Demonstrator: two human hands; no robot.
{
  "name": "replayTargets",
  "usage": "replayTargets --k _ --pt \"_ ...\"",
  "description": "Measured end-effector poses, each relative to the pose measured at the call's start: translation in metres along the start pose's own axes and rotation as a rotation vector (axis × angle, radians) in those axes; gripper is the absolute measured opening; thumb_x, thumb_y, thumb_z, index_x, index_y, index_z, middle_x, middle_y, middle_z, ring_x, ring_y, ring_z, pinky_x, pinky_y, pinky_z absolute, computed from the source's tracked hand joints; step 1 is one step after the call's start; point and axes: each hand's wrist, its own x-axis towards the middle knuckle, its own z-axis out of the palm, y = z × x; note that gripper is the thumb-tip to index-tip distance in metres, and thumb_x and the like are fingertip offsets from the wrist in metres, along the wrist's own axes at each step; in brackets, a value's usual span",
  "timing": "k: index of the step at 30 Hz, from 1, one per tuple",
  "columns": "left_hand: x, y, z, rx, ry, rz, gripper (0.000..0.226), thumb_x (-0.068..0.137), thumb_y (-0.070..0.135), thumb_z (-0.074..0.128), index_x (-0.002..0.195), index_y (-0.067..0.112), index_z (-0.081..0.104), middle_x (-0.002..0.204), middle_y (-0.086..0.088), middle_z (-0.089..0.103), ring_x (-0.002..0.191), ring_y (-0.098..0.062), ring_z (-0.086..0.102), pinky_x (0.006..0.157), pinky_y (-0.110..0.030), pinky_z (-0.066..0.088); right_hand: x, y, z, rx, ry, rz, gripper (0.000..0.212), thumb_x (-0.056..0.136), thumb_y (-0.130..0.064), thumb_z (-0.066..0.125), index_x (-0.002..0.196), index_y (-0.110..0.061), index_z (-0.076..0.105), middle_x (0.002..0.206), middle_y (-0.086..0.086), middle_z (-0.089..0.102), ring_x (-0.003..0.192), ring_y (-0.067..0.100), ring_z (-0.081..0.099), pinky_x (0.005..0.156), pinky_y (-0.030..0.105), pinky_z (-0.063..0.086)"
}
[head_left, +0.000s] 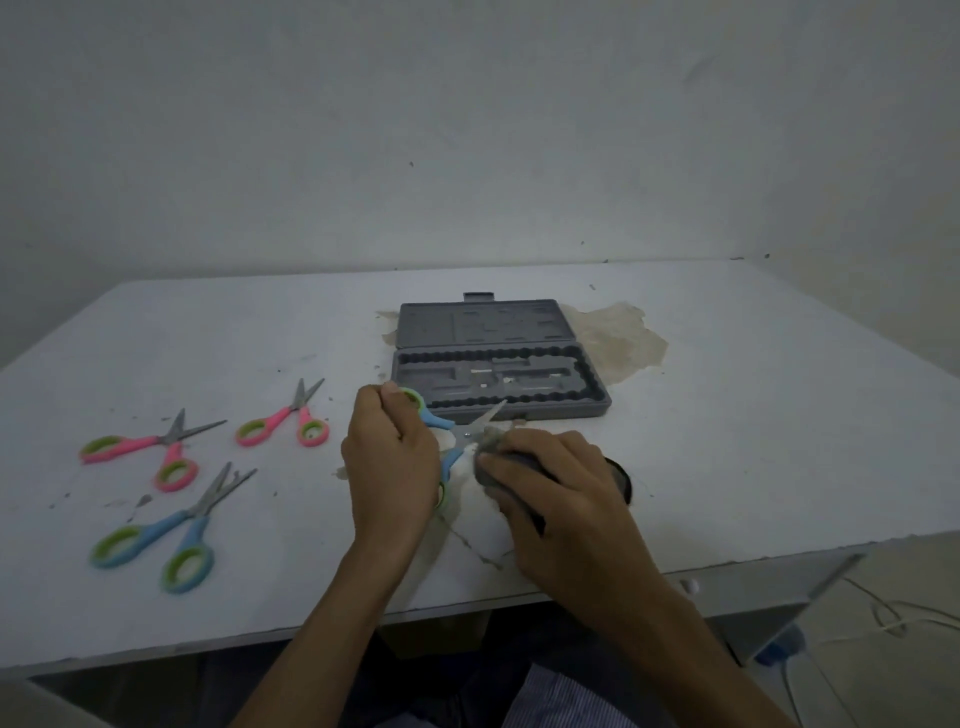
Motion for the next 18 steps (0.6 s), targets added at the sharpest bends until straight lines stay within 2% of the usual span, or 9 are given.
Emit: replayTargets --k 2,5,6,10,12,14,16,18 --pt "0.002 -0.003 -0.002 0.014 0.019 -0.019 0.032 0.105 0.030 0.030 0.087 0.012 0.049 0.070 -0.004 0.053 0.060 -0.019 0.055 0.053 -0.041 0.050 -0.003 0.000 -0.005 0.004 0.067 0.053 0.022 0.085 -0.013 0.068 0.107 -0.011 0.070 0.112 0.003 0.063 0.091 0.021 0.056 0.075 0.038 0.046" --pt "-0.004 0.000 -0.002 0.016 0.002 -0.064 0.030 0.105 0.029 0.030 0.089 0.011 0.049 0.073 0.002 0.051 0.065 -0.010 0.054 0.054 -0.025 0.048 0.002 -0.006 -0.001 0.000 0.124 0.054 0.025 0.085 -0.016 0.071 0.109 -0.011 0.070 0.115 0.005 0.063 0.095 0.021 0.056 0.080 0.033 0.046" --pt "-0.006 0.001 -0.001 0.005 -0.004 -0.082 0.030 0.105 0.029 0.030 0.089 0.012 0.049 0.075 0.001 0.052 0.066 -0.010 0.055 0.055 -0.025 0.049 0.003 -0.006 0.003 -0.020 0.107 0.039 0.024 0.085 -0.016 0.071 0.109 -0.012 0.070 0.115 0.005 0.063 0.094 0.020 0.055 0.079 0.031 0.045" --pt "-0.006 0.001 -0.006 -0.001 0.011 -0.137 0.033 0.105 0.031 0.031 0.078 0.022 0.047 0.074 0.000 0.054 0.066 -0.014 0.057 0.062 -0.041 0.055 -0.001 0.002 0.006 -0.032 0.122 0.106 0.020 0.084 -0.014 0.069 0.104 -0.010 0.070 0.111 0.006 0.064 0.090 0.021 0.057 0.074 0.037 0.047" --pt "-0.006 0.001 -0.008 0.009 0.003 -0.149 0.031 0.105 0.030 0.031 0.082 0.019 0.049 0.076 0.002 0.055 0.068 -0.012 0.057 0.065 -0.043 0.056 -0.002 0.002 0.002 -0.006 0.158 0.103 0.021 0.084 -0.014 0.070 0.104 -0.009 0.070 0.111 0.007 0.064 0.093 0.023 0.058 0.077 0.037 0.047" --pt "-0.008 0.002 -0.008 0.005 -0.032 -0.180 0.030 0.105 0.031 0.031 0.087 0.018 0.052 0.080 0.000 0.057 0.071 -0.014 0.059 0.066 -0.043 0.058 0.000 0.000 0.004 -0.028 0.125 0.050 0.024 0.084 -0.016 0.071 0.108 -0.012 0.070 0.115 0.007 0.063 0.096 0.023 0.058 0.079 0.036 0.046" --pt "-0.007 0.004 -0.008 -0.017 -0.072 -0.236 0.031 0.105 0.031 0.031 0.092 0.015 0.055 0.079 -0.002 0.056 0.067 -0.014 0.057 0.058 -0.036 0.056 0.003 0.000 0.009 -0.070 0.086 0.014 0.026 0.084 -0.016 0.072 0.110 -0.015 0.069 0.118 0.006 0.062 0.097 0.024 0.057 0.078 0.038 0.046" --pt "-0.006 0.007 -0.008 -0.020 -0.091 -0.286 0.031 0.105 0.030 0.032 0.094 0.013 0.055 0.073 -0.002 0.052 0.059 -0.012 0.052 0.043 -0.020 0.047 0.004 0.003 0.012 -0.091 0.088 0.005 0.025 0.084 -0.012 0.071 0.109 -0.016 0.069 0.116 0.006 0.064 0.094 0.026 0.059 0.075 0.040 0.046"
